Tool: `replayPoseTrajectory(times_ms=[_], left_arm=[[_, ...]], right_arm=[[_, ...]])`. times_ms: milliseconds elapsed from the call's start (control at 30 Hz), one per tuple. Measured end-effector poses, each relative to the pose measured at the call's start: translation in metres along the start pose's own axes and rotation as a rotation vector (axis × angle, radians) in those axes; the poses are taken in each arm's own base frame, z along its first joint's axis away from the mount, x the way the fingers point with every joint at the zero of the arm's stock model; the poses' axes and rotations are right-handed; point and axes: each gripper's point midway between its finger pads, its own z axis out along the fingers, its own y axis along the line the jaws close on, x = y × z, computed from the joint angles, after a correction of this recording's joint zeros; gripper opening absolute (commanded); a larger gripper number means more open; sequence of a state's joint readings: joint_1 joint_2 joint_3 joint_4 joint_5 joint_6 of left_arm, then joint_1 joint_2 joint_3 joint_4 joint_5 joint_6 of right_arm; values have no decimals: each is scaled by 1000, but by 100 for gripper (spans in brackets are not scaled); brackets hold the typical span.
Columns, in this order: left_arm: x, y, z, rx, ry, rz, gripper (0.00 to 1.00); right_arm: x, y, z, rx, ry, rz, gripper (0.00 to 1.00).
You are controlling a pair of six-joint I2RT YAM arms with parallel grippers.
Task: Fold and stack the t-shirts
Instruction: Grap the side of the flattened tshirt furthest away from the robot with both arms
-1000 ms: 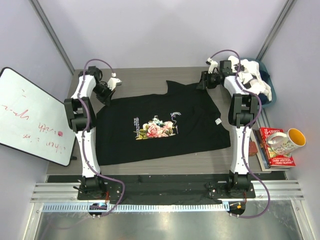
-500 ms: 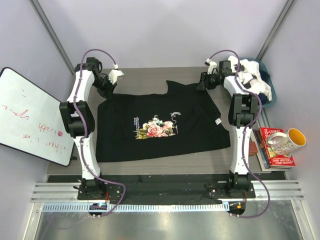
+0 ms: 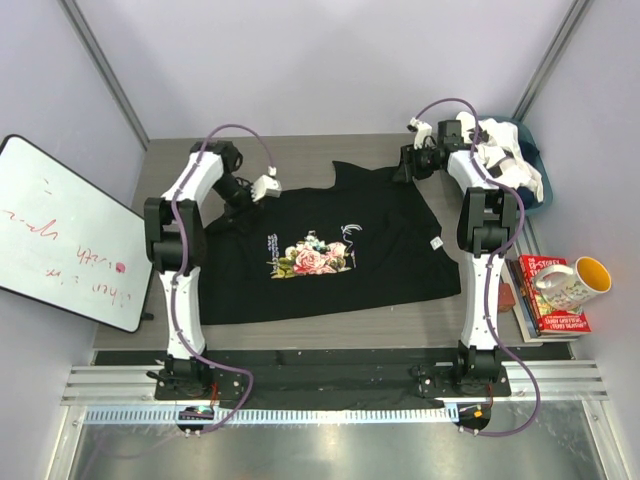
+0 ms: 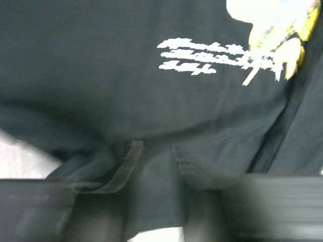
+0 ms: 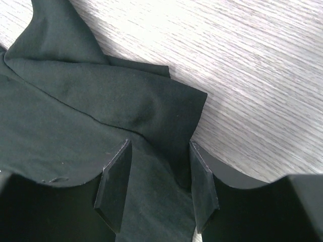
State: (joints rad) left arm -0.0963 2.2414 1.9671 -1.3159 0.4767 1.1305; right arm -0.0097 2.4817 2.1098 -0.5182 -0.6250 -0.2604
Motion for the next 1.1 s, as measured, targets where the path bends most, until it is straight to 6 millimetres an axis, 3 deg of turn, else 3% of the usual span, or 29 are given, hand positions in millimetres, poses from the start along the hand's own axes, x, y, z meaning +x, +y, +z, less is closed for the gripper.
replayPoseTrajectory(times_ms=[67,233,333,433,567,700,867,1000,1100], left_arm=[[4,-10,9,37,27,14,57],[3,-13,9,43,49,32,60],[-8,7,-10,-27,21,41,61],[-21,33,-40,-139,-28,45,61],[-12,49,-60,-202,-39,31,61],[6,62,-53,-195,-9,30,60],[23,90,-15,-157,34,66,59],[36,92,4,-117,65,85,59],[36,94,3,-120,70,100,58]], right_arm=[[0,1,-1,1,3,-5,53],[2,2,-4,4,12,-17,54],[1,2,-5,7,11,-22,54],[1,2,-5,9,11,-23,54],[1,2,-5,9,12,-24,54],[0,8,-1,4,17,-42,54],[0,19,6,-11,25,-69,54],[3,23,8,-18,35,-79,54],[5,24,8,-19,39,-80,54]])
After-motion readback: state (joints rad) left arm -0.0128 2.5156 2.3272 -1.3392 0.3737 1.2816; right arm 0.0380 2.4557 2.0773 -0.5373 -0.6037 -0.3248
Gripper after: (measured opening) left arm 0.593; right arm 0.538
